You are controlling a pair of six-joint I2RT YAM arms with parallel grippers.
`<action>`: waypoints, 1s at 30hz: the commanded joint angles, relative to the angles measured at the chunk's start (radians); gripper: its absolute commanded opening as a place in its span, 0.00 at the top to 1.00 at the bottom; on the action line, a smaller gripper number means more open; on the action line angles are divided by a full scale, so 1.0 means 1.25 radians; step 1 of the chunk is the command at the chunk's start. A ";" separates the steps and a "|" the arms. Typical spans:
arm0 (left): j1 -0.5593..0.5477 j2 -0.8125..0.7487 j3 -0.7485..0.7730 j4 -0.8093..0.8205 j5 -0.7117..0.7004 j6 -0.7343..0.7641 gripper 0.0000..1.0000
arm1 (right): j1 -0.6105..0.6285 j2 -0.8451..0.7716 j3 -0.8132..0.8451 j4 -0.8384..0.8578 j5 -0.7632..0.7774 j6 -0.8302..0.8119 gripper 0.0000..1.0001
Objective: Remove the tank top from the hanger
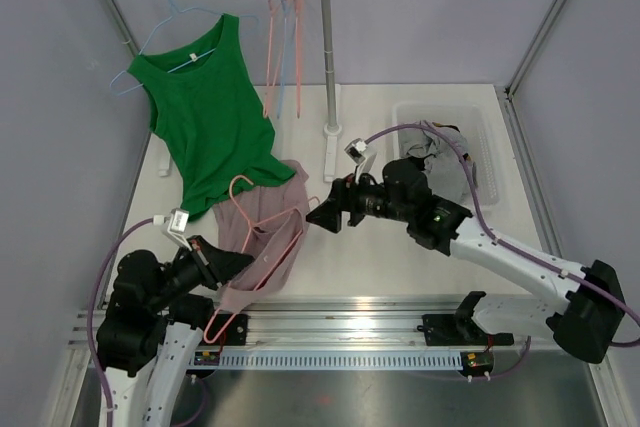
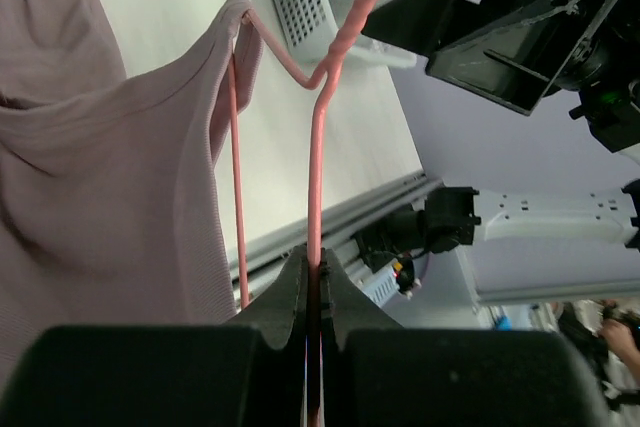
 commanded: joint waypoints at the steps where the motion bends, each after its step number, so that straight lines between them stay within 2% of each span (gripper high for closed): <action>1: -0.007 -0.014 -0.043 0.122 0.133 -0.081 1.00 | 0.072 0.065 0.033 0.114 0.195 -0.065 0.17; 3: -0.007 -0.013 -0.042 0.124 0.127 -0.079 1.00 | 0.094 0.115 0.050 0.106 0.255 -0.079 0.19; 10: -0.009 -0.008 -0.038 0.115 0.120 -0.083 1.00 | 0.122 0.206 0.063 0.114 0.301 -0.108 0.32; 12: -0.009 -0.008 -0.040 0.122 0.122 -0.088 1.00 | 0.121 0.222 0.062 0.118 0.330 -0.111 0.44; 14: -0.010 -0.008 -0.039 0.126 0.123 -0.091 1.00 | 0.121 0.232 0.064 0.117 0.337 -0.126 0.64; 17: -0.010 -0.004 -0.032 0.126 0.123 -0.093 1.00 | 0.121 0.241 0.068 0.110 0.343 -0.137 0.69; 21: -0.012 -0.002 -0.027 0.127 0.123 -0.089 1.00 | 0.122 0.241 0.055 0.115 0.356 -0.141 0.83; 22: -0.012 0.000 -0.027 0.129 0.122 -0.089 1.00 | 0.121 0.239 0.053 0.116 0.362 -0.143 1.00; 25: -0.013 0.004 -0.027 0.123 0.119 -0.077 1.00 | 0.120 0.226 0.043 0.104 0.422 -0.160 1.00; 28: -0.020 0.016 -0.027 0.114 0.130 -0.051 1.00 | 0.106 0.228 0.066 0.002 0.585 -0.165 1.00; 30: -0.025 0.016 -0.027 0.120 0.139 -0.050 1.00 | 0.050 0.240 0.096 -0.041 0.633 -0.163 1.00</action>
